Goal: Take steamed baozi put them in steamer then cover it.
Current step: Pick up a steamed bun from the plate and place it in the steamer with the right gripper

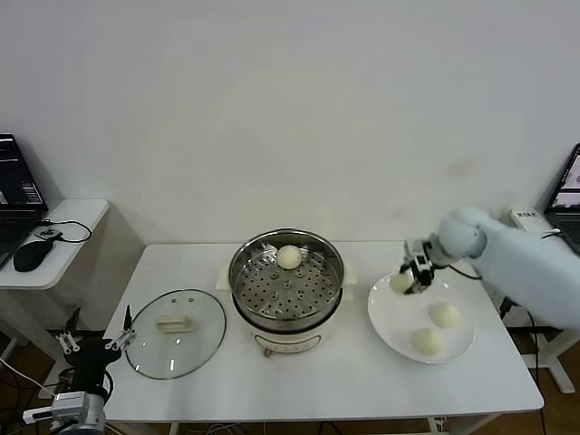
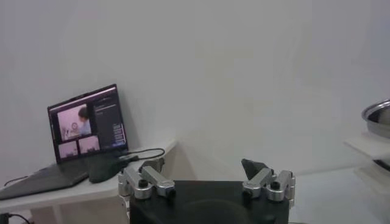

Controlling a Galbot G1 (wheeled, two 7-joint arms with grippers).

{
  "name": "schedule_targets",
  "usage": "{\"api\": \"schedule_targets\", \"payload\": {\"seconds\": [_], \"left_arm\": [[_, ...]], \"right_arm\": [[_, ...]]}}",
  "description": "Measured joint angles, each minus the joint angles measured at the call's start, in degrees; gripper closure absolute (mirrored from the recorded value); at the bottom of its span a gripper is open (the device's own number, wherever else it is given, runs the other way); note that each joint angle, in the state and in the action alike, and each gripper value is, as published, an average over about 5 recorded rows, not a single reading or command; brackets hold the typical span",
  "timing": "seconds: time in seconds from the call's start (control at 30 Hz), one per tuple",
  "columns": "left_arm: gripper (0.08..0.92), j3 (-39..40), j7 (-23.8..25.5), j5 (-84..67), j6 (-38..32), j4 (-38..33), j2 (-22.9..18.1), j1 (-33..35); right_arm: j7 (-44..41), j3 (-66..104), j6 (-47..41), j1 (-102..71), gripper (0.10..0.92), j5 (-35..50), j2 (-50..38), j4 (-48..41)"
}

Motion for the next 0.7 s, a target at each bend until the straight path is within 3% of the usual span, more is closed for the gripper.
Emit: {"api": "schedule_targets", "payload": {"seconds": [0.4, 0.7], "left_arm": [[0.177, -0.2, 0.0, 0.0, -0.1, -0.3, 0.1, -0.3], [0.177, -0.9, 0.0, 0.2, -0.3, -0.4, -0.8, -0.5]], "right_arm": [[5.6, -10.3, -8.2, 16.0, 0.457, 18.3, 10.2, 4.7], [11.1, -13.0, -14.3, 15.3, 0.457, 25.0, 22.5, 1.7]]}}
